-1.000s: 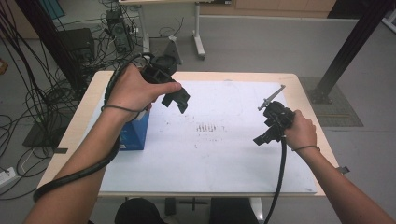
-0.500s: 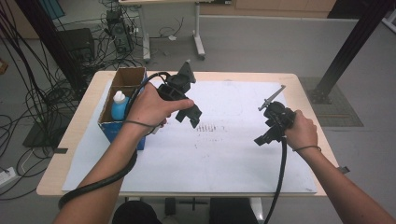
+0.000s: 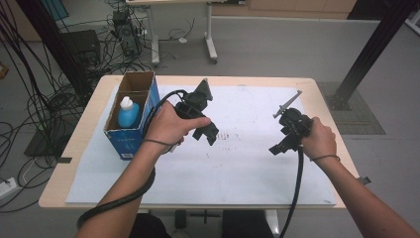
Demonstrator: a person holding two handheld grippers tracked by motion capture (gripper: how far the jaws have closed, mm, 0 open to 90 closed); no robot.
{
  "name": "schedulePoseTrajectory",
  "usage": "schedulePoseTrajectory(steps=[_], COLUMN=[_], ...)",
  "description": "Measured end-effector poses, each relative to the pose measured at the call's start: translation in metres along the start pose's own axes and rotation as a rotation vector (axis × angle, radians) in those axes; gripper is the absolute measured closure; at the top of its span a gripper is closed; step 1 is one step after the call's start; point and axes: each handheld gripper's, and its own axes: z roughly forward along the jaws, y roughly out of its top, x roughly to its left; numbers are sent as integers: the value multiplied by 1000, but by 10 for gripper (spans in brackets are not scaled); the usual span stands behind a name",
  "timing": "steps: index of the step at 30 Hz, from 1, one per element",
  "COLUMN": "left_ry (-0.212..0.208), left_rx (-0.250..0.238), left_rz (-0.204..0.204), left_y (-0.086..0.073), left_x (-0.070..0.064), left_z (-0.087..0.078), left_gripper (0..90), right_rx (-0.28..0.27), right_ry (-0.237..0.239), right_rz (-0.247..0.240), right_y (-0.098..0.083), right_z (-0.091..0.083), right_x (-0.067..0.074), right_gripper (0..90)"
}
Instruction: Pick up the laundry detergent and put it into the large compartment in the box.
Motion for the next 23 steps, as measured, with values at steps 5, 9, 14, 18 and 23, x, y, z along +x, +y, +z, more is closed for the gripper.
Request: schedulePoseTrajectory(steps=[5,9,14,18,23], left_ry=[-12,-16,-24,-28,-34], left_rx=[-6,0,-4,-6,-17], left_rz=[3,9,13,13,12], left_y=[1,1,2,2,0], left_x=[-2,-3,-6,-7,-10], left_z=[3,4,3,1,-3], left_gripper=[88,88,88,88,88], right_rx=[0,1,4,5,1], right_ry=[1,0,-2,-9,-19], right_rz=[-3,-1,5,11,16], right_y=[0,-1,-3,-7,-10], right_z=[0,1,0,-4,-10], right_x=[1,3,5,10,16], right_gripper=[41,41,41,41,41])
